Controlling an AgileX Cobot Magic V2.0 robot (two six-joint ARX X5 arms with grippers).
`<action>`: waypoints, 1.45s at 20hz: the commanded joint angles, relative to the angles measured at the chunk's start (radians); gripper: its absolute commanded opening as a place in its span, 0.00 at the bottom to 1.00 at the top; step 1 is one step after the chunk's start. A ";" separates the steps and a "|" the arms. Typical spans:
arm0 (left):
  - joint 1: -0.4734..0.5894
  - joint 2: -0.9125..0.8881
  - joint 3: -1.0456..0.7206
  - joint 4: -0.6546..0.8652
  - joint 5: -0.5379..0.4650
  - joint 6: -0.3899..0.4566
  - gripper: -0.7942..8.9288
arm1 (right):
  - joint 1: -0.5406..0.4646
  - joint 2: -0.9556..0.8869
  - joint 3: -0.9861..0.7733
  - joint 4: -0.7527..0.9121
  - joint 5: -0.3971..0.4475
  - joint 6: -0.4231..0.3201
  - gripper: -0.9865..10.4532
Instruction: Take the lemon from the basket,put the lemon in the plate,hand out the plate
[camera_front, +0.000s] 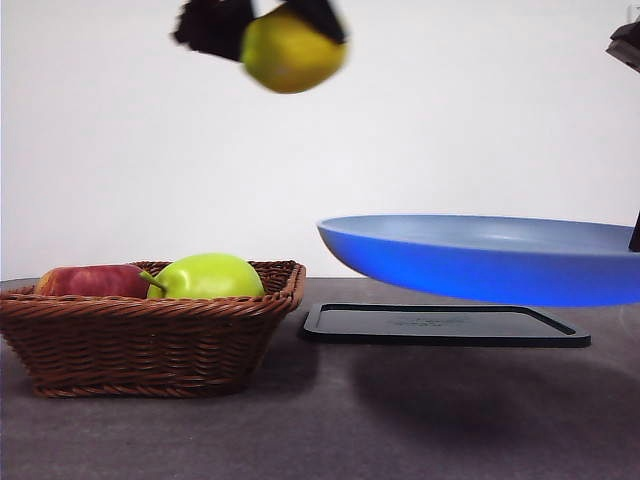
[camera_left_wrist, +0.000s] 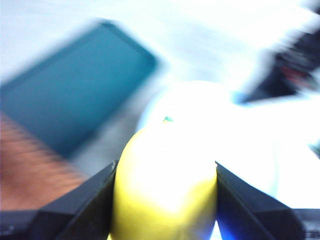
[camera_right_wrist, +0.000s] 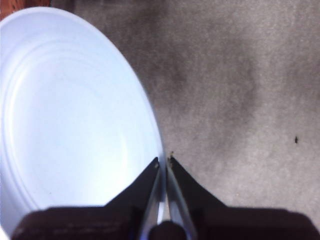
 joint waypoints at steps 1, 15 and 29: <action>-0.142 0.039 0.020 0.026 -0.047 -0.014 0.26 | 0.007 0.010 0.014 0.010 -0.009 0.007 0.09; -0.364 0.312 0.020 0.157 -0.310 -0.011 0.40 | 0.013 0.010 0.014 -0.023 -0.009 -0.002 0.09; -0.355 0.237 0.020 0.095 -0.309 -0.060 0.50 | 0.010 0.015 0.014 -0.023 -0.002 0.023 0.09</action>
